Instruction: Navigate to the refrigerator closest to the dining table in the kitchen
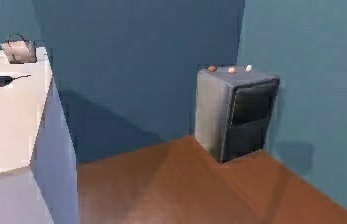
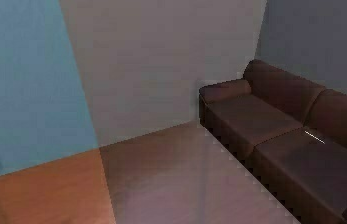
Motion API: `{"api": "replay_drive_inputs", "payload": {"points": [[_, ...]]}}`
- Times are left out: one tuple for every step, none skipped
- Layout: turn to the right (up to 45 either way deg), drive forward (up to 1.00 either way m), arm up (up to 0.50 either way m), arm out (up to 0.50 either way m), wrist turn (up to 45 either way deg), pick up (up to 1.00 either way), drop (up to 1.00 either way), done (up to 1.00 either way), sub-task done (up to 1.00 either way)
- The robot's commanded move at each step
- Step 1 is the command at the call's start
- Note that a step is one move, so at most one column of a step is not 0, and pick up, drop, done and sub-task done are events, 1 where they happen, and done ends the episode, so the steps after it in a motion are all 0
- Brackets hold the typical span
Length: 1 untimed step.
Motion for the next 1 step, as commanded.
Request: {"api": "replay_drive_inputs", "payload": {"points": [[3.0, 0.00, 0.00, 0.00, 0.0, 0.00, 0.00, 0.00, 0.00]]}}
